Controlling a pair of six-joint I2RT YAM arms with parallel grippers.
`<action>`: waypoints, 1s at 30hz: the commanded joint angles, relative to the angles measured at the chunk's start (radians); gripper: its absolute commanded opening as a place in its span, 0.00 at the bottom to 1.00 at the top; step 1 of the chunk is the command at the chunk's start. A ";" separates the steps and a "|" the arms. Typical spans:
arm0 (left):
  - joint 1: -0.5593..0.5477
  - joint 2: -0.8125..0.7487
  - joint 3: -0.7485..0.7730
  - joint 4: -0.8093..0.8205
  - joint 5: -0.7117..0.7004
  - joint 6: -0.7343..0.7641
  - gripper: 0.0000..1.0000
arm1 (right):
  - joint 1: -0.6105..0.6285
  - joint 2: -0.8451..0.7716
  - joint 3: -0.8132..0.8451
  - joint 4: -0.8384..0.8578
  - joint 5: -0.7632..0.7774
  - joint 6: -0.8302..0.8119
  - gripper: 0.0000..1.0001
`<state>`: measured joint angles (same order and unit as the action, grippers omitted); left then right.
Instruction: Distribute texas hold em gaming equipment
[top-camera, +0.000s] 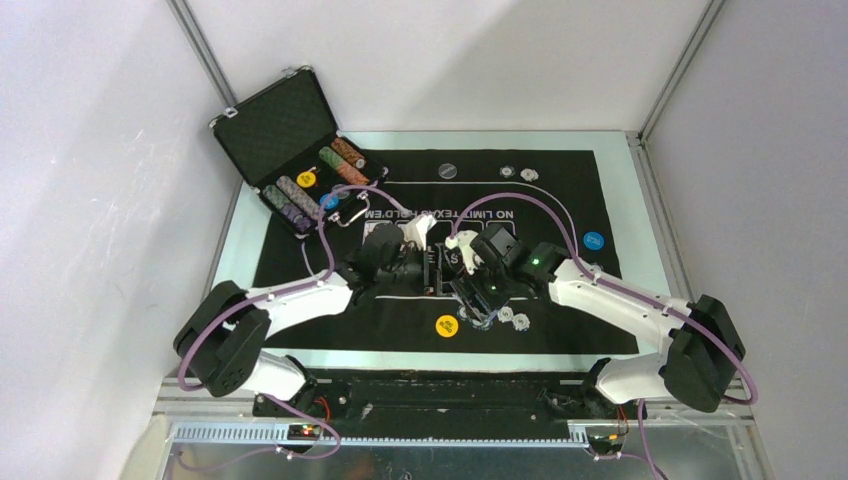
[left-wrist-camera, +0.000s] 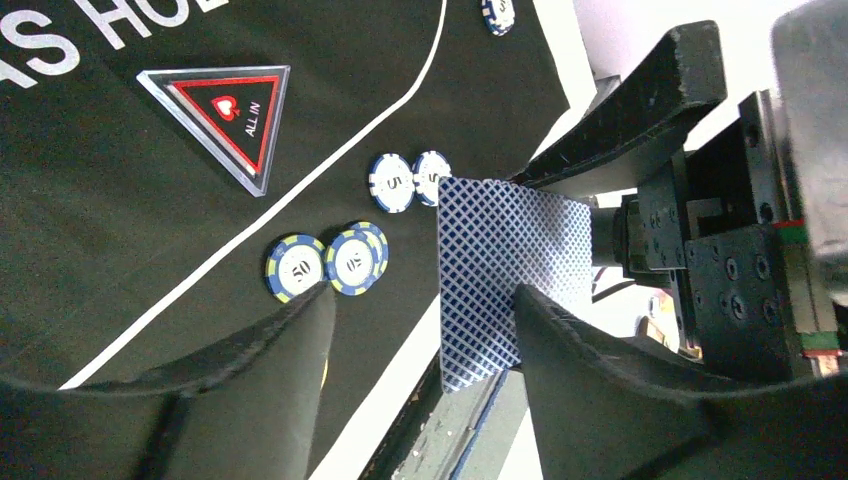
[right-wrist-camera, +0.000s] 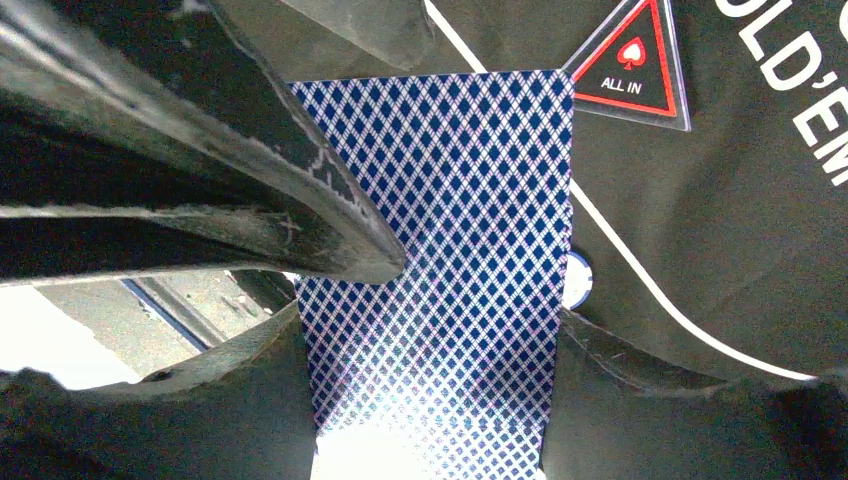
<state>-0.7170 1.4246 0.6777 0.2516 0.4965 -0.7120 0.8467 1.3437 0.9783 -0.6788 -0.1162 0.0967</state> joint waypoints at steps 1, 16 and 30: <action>0.006 -0.037 0.012 -0.056 -0.033 0.062 0.67 | 0.002 -0.052 0.016 0.044 0.005 -0.001 0.00; 0.006 -0.158 0.008 -0.116 -0.081 0.095 0.11 | 0.002 -0.053 0.016 0.041 0.020 0.005 0.00; 0.076 -0.464 -0.082 -0.233 -0.267 0.110 0.00 | -0.001 -0.058 0.009 0.038 0.045 0.011 0.00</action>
<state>-0.6827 1.0760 0.6334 0.0547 0.3210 -0.6285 0.8505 1.3262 0.9775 -0.6338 -0.1001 0.0990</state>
